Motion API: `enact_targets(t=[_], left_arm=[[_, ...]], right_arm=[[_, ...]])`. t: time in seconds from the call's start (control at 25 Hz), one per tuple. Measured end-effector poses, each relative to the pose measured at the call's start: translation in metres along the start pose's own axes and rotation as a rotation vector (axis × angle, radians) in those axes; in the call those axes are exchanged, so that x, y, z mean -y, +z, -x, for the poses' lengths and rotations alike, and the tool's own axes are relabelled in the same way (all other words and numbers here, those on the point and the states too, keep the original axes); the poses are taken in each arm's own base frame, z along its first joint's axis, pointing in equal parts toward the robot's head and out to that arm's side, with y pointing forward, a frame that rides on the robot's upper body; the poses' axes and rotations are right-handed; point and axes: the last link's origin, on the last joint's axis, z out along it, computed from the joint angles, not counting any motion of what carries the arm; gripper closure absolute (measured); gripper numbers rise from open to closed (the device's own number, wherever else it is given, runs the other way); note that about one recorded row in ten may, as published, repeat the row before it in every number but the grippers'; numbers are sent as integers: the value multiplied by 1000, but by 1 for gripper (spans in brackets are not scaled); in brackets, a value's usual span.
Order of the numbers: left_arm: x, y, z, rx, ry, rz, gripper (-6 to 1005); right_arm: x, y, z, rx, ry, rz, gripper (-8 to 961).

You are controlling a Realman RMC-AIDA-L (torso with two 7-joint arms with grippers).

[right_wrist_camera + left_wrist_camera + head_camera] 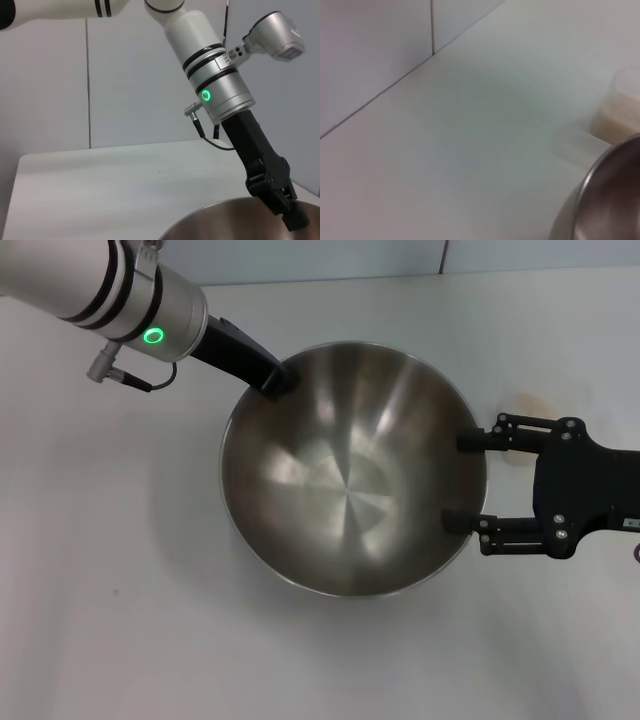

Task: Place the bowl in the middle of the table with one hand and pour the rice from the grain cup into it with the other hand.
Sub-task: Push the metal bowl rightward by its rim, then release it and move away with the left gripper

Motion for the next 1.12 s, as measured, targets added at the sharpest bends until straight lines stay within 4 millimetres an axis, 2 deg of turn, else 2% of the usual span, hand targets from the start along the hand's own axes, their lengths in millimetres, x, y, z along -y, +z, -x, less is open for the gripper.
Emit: enact_targets(t=[0.44, 0.88, 1.04, 1.12], left_arm=[[-1, 4, 1, 2, 44, -6, 891], [6, 3, -5, -51, 48, -61, 679], [21, -13, -10, -171, 47, -168, 496], [31, -27, -10, -271, 35, -252, 408]], right_arm=[[4, 0, -1, 6, 0, -8, 168], [6, -1, -3, 11, 4, -19, 169], [8, -2, -3, 13, 5, -23, 169], [8, -2, -3, 14, 5, -23, 169]])
